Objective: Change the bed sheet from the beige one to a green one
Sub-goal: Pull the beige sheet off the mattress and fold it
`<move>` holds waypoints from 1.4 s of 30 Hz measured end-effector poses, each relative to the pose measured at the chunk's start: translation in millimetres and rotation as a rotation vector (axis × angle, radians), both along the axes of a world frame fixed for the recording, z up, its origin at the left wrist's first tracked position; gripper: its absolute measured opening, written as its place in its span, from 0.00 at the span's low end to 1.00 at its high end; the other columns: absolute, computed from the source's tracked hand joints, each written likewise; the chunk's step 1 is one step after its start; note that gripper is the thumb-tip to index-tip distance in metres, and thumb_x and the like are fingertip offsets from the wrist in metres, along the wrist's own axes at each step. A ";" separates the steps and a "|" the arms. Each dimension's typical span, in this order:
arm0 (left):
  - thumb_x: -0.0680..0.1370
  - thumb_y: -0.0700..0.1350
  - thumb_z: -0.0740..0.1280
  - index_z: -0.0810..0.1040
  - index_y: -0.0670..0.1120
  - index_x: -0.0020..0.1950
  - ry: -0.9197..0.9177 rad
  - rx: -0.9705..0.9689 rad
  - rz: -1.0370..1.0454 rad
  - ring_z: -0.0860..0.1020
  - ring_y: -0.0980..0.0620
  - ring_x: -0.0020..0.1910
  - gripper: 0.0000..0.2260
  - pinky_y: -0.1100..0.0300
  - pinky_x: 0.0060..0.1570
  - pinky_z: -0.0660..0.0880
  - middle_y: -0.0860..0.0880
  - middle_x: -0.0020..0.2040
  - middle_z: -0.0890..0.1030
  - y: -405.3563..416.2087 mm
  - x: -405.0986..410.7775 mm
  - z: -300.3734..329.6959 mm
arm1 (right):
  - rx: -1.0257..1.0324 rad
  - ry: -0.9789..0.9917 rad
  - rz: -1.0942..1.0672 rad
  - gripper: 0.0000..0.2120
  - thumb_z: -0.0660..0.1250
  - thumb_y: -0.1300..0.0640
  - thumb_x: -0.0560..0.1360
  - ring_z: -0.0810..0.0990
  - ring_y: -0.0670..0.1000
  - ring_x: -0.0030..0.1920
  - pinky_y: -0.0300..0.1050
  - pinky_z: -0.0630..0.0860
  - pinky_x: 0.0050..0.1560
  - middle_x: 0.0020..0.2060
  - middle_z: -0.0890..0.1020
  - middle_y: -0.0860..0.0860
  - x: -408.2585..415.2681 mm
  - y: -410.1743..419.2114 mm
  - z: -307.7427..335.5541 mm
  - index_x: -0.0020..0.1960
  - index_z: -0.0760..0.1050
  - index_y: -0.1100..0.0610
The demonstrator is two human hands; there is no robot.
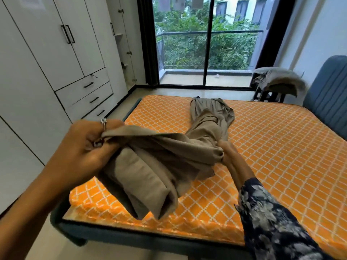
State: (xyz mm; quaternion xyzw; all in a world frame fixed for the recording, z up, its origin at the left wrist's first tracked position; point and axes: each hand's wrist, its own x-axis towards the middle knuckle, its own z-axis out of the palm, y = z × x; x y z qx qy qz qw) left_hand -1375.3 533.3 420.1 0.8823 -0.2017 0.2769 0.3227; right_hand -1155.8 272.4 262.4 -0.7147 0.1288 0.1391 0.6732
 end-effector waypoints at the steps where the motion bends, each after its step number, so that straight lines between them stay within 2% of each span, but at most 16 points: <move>1: 0.76 0.51 0.61 0.78 0.35 0.39 -0.008 -0.042 -0.025 0.76 0.40 0.32 0.19 0.49 0.28 0.70 0.42 0.31 0.76 -2.9 -5.3 1.3 | -0.036 -0.011 -0.011 0.18 0.58 0.62 0.80 0.77 0.50 0.35 0.38 0.78 0.32 0.62 0.76 0.62 -15.7 -8.9 2.5 0.69 0.69 0.64; 3: 0.75 0.52 0.61 0.80 0.39 0.42 -0.018 -0.115 -0.033 0.78 0.44 0.35 0.17 0.50 0.32 0.73 0.43 0.36 0.78 -4.3 -15.0 1.4 | -0.203 -0.006 -0.022 0.19 0.61 0.59 0.80 0.78 0.56 0.44 0.48 0.77 0.48 0.59 0.77 0.60 -50.1 -27.4 4.8 0.67 0.70 0.69; 6: 0.74 0.53 0.61 0.81 0.62 0.43 -0.028 -0.206 -0.029 0.79 0.58 0.38 0.09 0.58 0.40 0.76 0.54 0.40 0.82 1.0 -19.5 1.4 | -0.345 -0.099 0.000 0.19 0.65 0.55 0.78 0.78 0.60 0.56 0.51 0.74 0.53 0.58 0.78 0.62 -95.5 -44.5 23.0 0.61 0.74 0.69; 10: 0.74 0.54 0.61 0.79 0.71 0.42 -0.029 -0.222 -0.031 0.75 0.62 0.38 0.12 0.69 0.40 0.71 0.52 0.40 0.81 8.9 -12.8 7.5 | -0.061 -0.211 -0.116 0.08 0.63 0.61 0.79 0.79 0.47 0.34 0.44 0.79 0.42 0.35 0.80 0.55 -131.2 -63.9 43.5 0.41 0.76 0.59; 12: 0.75 0.52 0.62 0.78 0.73 0.44 -0.012 -0.226 -0.018 0.77 0.67 0.39 0.13 0.71 0.42 0.72 0.62 0.40 0.82 16.3 -8.8 14.2 | 0.113 -0.145 -0.216 0.10 0.60 0.59 0.80 0.78 0.48 0.30 0.41 0.76 0.31 0.29 0.80 0.52 -143.5 -73.5 45.5 0.42 0.75 0.58; 14: 0.76 0.48 0.62 0.77 0.74 0.45 0.007 -0.194 -0.014 0.77 0.71 0.42 0.17 0.74 0.44 0.72 0.72 0.41 0.79 23.1 -4.5 21.0 | 0.208 -0.071 -0.250 0.09 0.61 0.58 0.81 0.78 0.52 0.33 0.43 0.75 0.31 0.32 0.82 0.53 -146.4 -83.1 35.0 0.47 0.76 0.61; 18: 0.75 0.49 0.62 0.77 0.66 0.36 -0.005 -0.048 0.014 0.74 0.70 0.31 0.13 0.74 0.32 0.66 0.68 0.31 0.77 29.8 12.3 25.8 | 0.238 -0.002 -0.409 0.07 0.61 0.59 0.80 0.78 0.55 0.42 0.52 0.79 0.40 0.43 0.78 0.57 -133.4 -85.5 15.6 0.50 0.73 0.63; 22: 0.75 0.49 0.61 0.82 0.45 0.44 -0.071 0.027 0.082 0.74 0.70 0.32 0.12 0.73 0.32 0.66 0.55 0.32 0.77 37.0 42.2 39.0 | 0.293 -0.018 -0.512 0.10 0.54 0.54 0.83 0.75 0.53 0.34 0.42 0.76 0.28 0.40 0.76 0.55 -104.9 -79.5 27.1 0.55 0.69 0.59; 25: 0.75 0.48 0.61 0.82 0.38 0.49 -0.121 0.106 0.124 0.77 0.62 0.33 0.16 0.67 0.34 0.70 0.42 0.37 0.80 46.3 71.2 59.3 | 0.081 0.088 -0.381 0.18 0.50 0.47 0.83 0.74 0.49 0.18 0.35 0.68 0.17 0.26 0.78 0.59 -72.9 -84.1 47.1 0.62 0.66 0.59; 28: 0.77 0.44 0.65 0.81 0.34 0.46 -0.133 0.258 0.185 0.78 0.41 0.36 0.13 0.50 0.39 0.75 0.37 0.37 0.81 58.5 109.7 83.4 | -0.106 0.049 -0.258 0.12 0.53 0.58 0.80 0.72 0.47 0.14 0.31 0.64 0.14 0.18 0.76 0.56 -24.7 -93.4 83.0 0.54 0.72 0.63; 30: 0.77 0.42 0.66 0.82 0.37 0.47 -0.133 0.395 0.216 0.78 0.40 0.34 0.09 0.46 0.37 0.76 0.39 0.36 0.80 66.4 139.2 97.3 | -0.100 -0.021 -0.225 0.09 0.55 0.59 0.80 0.73 0.47 0.15 0.31 0.65 0.13 0.17 0.75 0.54 3.9 -97.7 125.7 0.45 0.71 0.60; 32: 0.77 0.39 0.66 0.82 0.38 0.49 -0.119 0.477 0.268 0.77 0.41 0.33 0.07 0.51 0.36 0.73 0.41 0.35 0.79 75.1 170.3 111.7 | 0.000 -0.146 -0.232 0.10 0.55 0.60 0.81 0.79 0.46 0.22 0.33 0.70 0.16 0.21 0.77 0.52 43.1 -104.5 176.2 0.42 0.69 0.57; 35: 0.77 0.39 0.66 0.81 0.35 0.46 -0.125 0.465 0.324 0.77 0.39 0.34 0.07 0.51 0.35 0.71 0.39 0.35 0.79 79.1 213.0 131.2 | 0.223 -0.362 -0.307 0.09 0.57 0.61 0.81 0.80 0.48 0.52 0.41 0.77 0.23 0.38 0.78 0.53 109.3 -109.3 237.6 0.43 0.71 0.55; 37: 0.78 0.42 0.66 0.80 0.33 0.43 -0.136 0.441 0.342 0.77 0.38 0.34 0.11 0.47 0.37 0.73 0.36 0.35 0.79 76.4 240.8 141.5 | 0.262 -0.450 -0.241 0.09 0.57 0.51 0.81 0.79 0.50 0.51 0.46 0.81 0.30 0.43 0.79 0.51 144.5 -94.7 252.7 0.48 0.73 0.53; 39: 0.78 0.48 0.67 0.79 0.33 0.41 -0.126 0.441 0.370 0.76 0.39 0.32 0.17 0.47 0.37 0.73 0.37 0.32 0.78 75.3 265.4 143.2 | 0.110 -0.441 -0.139 0.16 0.57 0.41 0.79 0.79 0.50 0.45 0.45 0.81 0.35 0.45 0.79 0.50 170.7 -69.5 236.8 0.53 0.74 0.51; 42: 0.76 0.50 0.66 0.78 0.34 0.38 -0.091 0.451 0.395 0.75 0.40 0.31 0.19 0.49 0.34 0.71 0.38 0.31 0.76 80.5 300.5 130.3 | -0.269 -0.441 0.009 0.16 0.61 0.41 0.78 0.76 0.51 0.35 0.43 0.78 0.32 0.36 0.77 0.51 206.2 -23.0 159.2 0.46 0.74 0.53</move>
